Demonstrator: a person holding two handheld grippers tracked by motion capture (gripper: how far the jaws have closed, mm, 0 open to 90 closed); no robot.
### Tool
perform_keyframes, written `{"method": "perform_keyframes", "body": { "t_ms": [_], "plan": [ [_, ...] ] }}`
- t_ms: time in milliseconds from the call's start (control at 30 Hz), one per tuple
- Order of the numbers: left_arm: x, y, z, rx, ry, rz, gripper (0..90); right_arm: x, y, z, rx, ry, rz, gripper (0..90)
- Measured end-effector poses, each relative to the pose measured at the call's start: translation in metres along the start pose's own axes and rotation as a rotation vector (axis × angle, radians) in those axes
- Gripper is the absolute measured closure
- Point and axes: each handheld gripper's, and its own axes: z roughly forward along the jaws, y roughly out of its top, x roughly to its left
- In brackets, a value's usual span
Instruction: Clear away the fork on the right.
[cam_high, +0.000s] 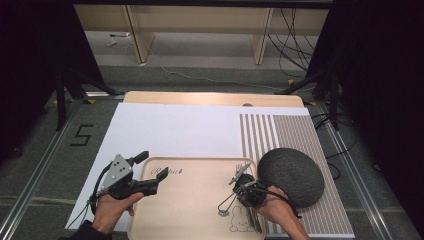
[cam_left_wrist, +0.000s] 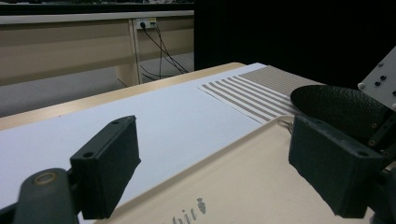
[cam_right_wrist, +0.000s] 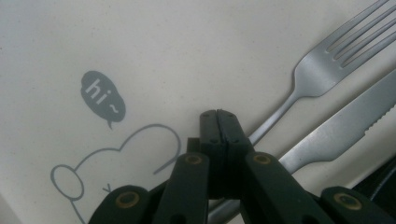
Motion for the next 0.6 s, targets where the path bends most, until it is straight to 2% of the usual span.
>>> {"method": "perform_keyframes", "body": {
  "t_ms": [533,600],
  "plan": [
    [-0.0003,0.0001,0.0000,0.000,0.000,-0.001,15.9,-0.0022,-0.0018,-0.0008,0.001,0.000,0.003,90.0],
    [-0.0004,0.0001,-0.0001,-0.001,-0.001,-0.001,15.9,-0.0023,-0.0020,-0.0013,-0.006,0.016,0.011,90.0]
  ]
}}
